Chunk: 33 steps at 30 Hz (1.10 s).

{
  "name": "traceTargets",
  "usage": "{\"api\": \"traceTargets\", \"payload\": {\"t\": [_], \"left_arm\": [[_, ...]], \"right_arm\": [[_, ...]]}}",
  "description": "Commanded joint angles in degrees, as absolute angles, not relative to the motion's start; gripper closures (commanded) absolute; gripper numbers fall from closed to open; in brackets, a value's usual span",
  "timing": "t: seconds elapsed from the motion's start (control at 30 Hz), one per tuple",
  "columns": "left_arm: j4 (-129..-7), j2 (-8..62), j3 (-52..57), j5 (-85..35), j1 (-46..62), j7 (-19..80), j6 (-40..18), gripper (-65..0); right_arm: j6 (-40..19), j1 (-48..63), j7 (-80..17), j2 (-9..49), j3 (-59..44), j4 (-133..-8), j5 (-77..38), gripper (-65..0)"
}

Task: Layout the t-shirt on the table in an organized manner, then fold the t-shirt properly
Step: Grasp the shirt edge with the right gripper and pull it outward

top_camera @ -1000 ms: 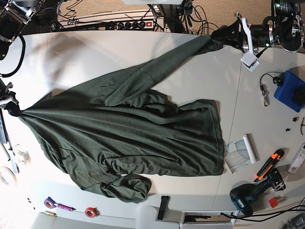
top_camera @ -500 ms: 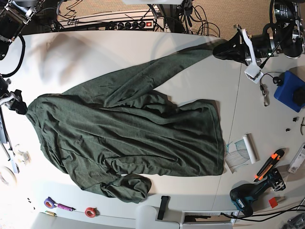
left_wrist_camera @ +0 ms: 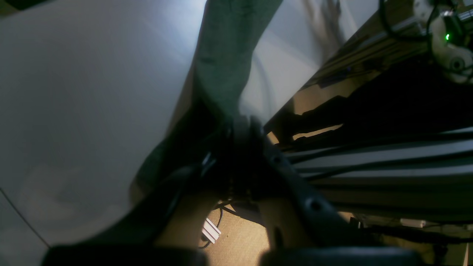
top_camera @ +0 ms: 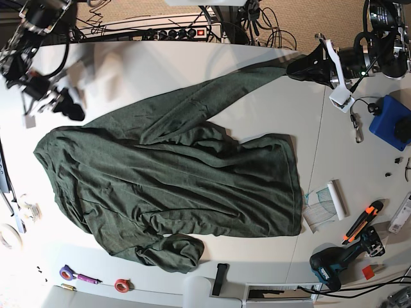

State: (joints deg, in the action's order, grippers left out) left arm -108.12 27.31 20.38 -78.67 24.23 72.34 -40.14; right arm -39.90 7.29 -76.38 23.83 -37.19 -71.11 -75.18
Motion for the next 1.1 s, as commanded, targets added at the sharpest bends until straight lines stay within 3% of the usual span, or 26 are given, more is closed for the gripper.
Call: {"api": "traceTargets", "payload": {"t": [0.0, 0.33, 0.6, 0.87, 1.07], "left_arm": [[-108.97, 28.08, 20.86, -80.03, 24.14, 71.57, -40.00, 0.0], [-108.97, 28.05, 20.86, -80.07, 24.12, 71.50, -40.00, 0.0], [-108.97, 28.08, 20.86, -80.07, 24.12, 71.53, -40.00, 0.0], [-108.97, 28.08, 20.86, -80.07, 24.12, 71.53, -40.00, 0.0], [-108.97, 28.05, 20.86, -80.12, 24.12, 71.48, -40.00, 0.0]], "right_arm": [[-40.00, 7.22, -74.63, 24.47, -37.95, -71.96, -77.17, -31.1], [-38.87, 5.96, -68.27, 17.47, -39.55, -71.96, -76.03, -31.1], [-30.72, 4.32, -64.93, 12.38, -39.55, -71.94, -65.08, -31.1], [-32.47, 4.49, -67.59, 11.84, -39.55, -73.03, -64.60, -31.0], [-32.69, 4.75, -67.20, 12.08, -39.38, -83.15, -53.60, -30.9]]}}
